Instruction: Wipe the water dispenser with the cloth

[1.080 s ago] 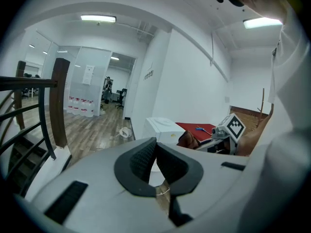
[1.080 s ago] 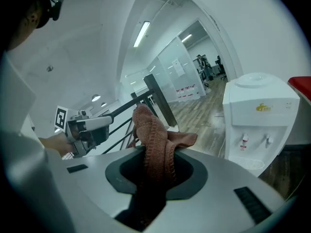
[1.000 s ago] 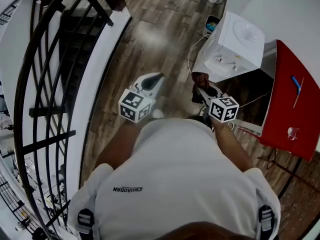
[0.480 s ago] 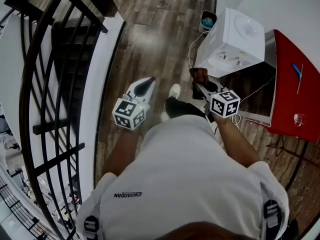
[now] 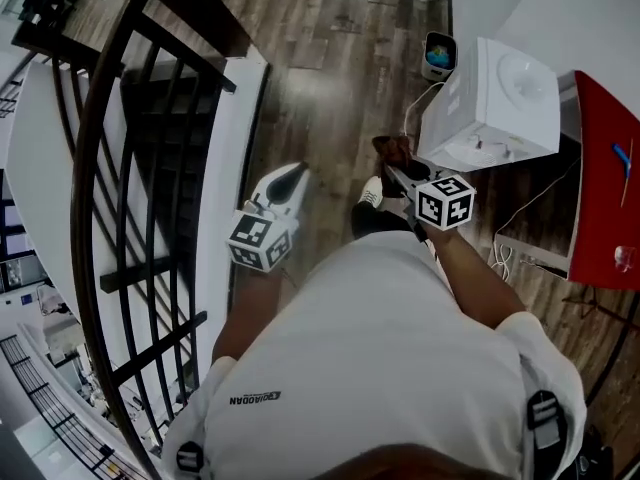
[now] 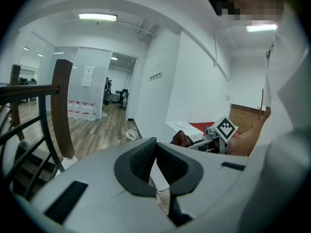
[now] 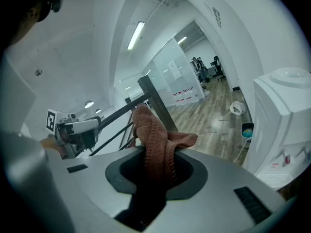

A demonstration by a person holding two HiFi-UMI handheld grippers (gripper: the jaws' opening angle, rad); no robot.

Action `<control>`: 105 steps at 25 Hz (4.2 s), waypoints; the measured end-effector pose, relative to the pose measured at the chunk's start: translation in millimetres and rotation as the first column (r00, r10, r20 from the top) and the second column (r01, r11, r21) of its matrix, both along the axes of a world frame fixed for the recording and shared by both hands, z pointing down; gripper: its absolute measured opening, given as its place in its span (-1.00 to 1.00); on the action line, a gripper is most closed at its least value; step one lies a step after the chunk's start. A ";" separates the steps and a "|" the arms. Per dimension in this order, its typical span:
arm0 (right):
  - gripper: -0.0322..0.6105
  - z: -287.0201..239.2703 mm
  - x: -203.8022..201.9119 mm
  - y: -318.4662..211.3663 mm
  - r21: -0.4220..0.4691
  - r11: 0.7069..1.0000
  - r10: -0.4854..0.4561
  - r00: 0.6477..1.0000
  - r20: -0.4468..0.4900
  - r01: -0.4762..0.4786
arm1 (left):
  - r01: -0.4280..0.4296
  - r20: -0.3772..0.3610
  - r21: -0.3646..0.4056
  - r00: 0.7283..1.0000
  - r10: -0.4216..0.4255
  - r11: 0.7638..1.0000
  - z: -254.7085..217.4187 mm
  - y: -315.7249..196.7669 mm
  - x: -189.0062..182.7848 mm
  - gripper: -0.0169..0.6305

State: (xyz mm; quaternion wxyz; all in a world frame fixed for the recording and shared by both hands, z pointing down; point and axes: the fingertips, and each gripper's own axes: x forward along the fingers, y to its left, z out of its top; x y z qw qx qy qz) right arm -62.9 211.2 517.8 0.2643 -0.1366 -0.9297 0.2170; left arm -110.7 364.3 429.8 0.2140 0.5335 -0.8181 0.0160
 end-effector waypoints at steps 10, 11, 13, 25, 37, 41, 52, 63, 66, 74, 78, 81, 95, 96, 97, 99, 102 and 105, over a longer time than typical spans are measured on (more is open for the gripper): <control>-0.63 15.8 -79.9 -102.0 0.030 0.981 0.191 0.981 -0.017 -0.190 | -0.216 0.054 -0.019 0.975 0.217 0.976 -10.3 -116.3 -114.3 -0.96; -0.63 16.7 -82.7 -112.7 0.032 0.975 0.219 0.976 -0.015 -0.218 | -0.237 0.054 -0.017 0.970 0.238 0.971 -8.7 -128.4 -122.4 -0.96; -0.63 17.8 -83.7 -132.1 0.032 0.960 0.280 0.960 -0.012 -0.279 | -0.285 0.044 -0.014 0.957 0.286 0.958 -4.3 -153.3 -133.8 -0.96; -0.63 24.2 -41.6 -199.0 0.078 0.772 0.635 0.771 -0.047 -0.631 | -0.641 -0.009 -0.022 0.767 0.641 0.767 20.9 -287.5 -144.8 -0.96; -0.63 39.9 -43.1 -234.7 0.525 0.480 0.859 0.498 -0.119 -0.703 | -0.903 -0.008 0.010 0.429 0.903 0.429 30.7 -351.6 -189.5 -0.96; -0.63 31.8 -50.6 -251.0 0.764 0.410 0.864 0.480 -0.151 -0.498 | -0.933 -0.034 0.015 0.359 0.933 0.359 47.1 -348.6 -204.4 -0.96; -0.63 75.4 -68.4 -291.8 0.933 0.351 0.843 0.459 -0.281 -0.074 | -0.933 -0.072 0.056 0.351 0.933 0.355 51.3 -340.1 -216.6 -0.96; -0.63 134.9 -66.6 -291.0 0.916 0.396 0.846 0.411 -0.340 -0.057 | -0.924 -0.120 0.018 0.376 0.919 0.381 78.1 -332.3 -227.7 -0.96; -0.63 154.6 -68.4 -293.4 0.907 0.417 0.836 0.413 -0.360 -0.054 | -0.919 -0.124 0.010 0.389 0.913 0.393 79.9 -334.8 -228.0 -0.96; -0.63 218.9 -73.1 -295.1 0.869 0.491 0.806 0.411 -0.426 -0.063 | -0.894 -0.135 -0.025 0.447 0.885 0.447 82.6 -334.8 -232.4 -0.96; -0.63 252.9 -76.7 -295.9 0.840 0.536 0.789 0.401 -0.464 -0.083 | -0.881 -0.145 -0.049 0.473 0.869 0.471 87.6 -332.5 -237.7 -0.96; -0.63 277.4 -76.9 -297.0 0.819 0.567 0.777 0.389 -0.496 -0.088 | -0.870 -0.157 -0.068 0.492 0.856 0.488 93.7 -332.5 -241.2 -0.96; -0.63 335.6 -79.0 -294.5 0.734 0.668 0.723 0.344 -0.599 -0.126 | -0.856 -0.170 -0.089 0.517 0.839 0.509 99.7 -338.9 -248.1 -0.96; -0.63 333.3 -80.4 -295.2 0.733 0.666 0.725 0.349 -0.593 -0.137 | -0.856 -0.170 -0.090 0.517 0.839 0.509 101.2 -339.0 -248.3 -0.96; -0.63 328.9 -82.4 -296.0 0.733 0.662 0.730 0.359 -0.582 -0.156 | -0.855 -0.172 -0.088 0.518 0.838 0.510 102.7 -339.5 -248.4 -0.96; -0.63 313.6 -86.8 -297.2 0.731 0.649 0.742 0.387 -0.548 -0.209 | -0.855 -0.177 -0.078 0.518 0.837 0.512 104.0 -341.6 -247.5 -0.96; -0.63 278.3 -90.7 -293.7 0.731 0.625 0.759 0.429 -0.489 -0.274 | -0.862 -0.172 -0.053 0.505 0.846 0.504 99.7 -345.4 -245.4 -0.96; -0.63 229.6 -97.6 -288.1 0.727 0.598 0.776 0.473 -0.418 -0.339 | -0.868 -0.152 -0.033 0.495 0.856 0.496 94.2 -351.4 -245.3 -0.96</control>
